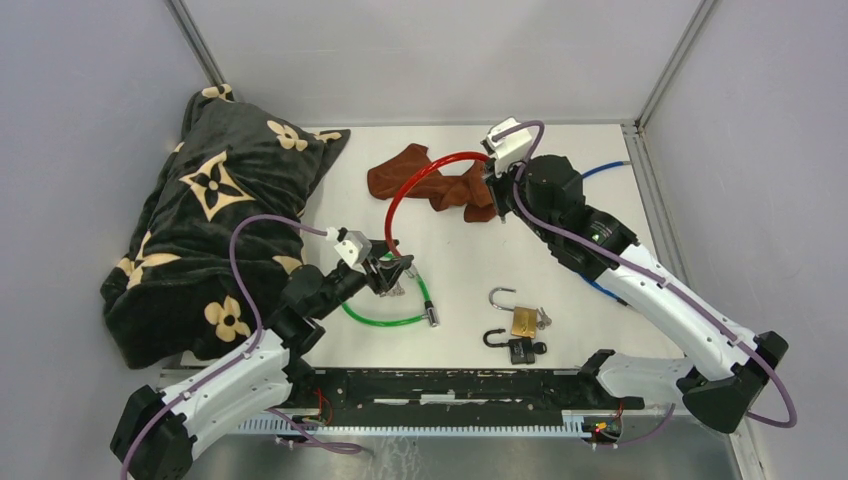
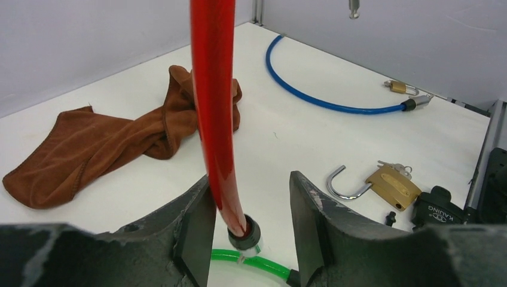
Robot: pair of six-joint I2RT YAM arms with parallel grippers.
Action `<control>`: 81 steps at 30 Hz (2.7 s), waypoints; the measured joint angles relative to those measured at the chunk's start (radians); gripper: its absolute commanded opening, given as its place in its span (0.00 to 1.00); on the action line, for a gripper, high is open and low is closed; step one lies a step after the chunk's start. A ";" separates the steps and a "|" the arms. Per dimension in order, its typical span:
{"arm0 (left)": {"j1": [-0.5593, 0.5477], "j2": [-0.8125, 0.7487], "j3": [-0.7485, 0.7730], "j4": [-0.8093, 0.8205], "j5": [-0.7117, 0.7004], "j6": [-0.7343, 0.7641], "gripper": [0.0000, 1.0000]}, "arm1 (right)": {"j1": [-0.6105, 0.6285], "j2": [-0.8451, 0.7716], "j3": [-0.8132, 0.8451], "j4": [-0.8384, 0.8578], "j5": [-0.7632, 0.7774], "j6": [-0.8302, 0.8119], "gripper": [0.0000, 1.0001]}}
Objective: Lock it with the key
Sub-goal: Lock the lock.
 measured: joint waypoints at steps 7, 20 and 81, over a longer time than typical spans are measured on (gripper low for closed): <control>0.000 0.027 -0.029 0.023 -0.041 -0.010 0.27 | 0.081 0.030 0.060 -0.030 0.060 -0.008 0.00; 0.050 -0.015 -0.081 0.026 -0.082 -0.054 0.56 | 0.138 0.057 0.180 -0.043 0.072 -0.027 0.00; 0.209 -0.552 0.012 0.464 0.519 0.067 0.02 | 0.420 0.057 0.060 0.732 -0.475 0.264 0.00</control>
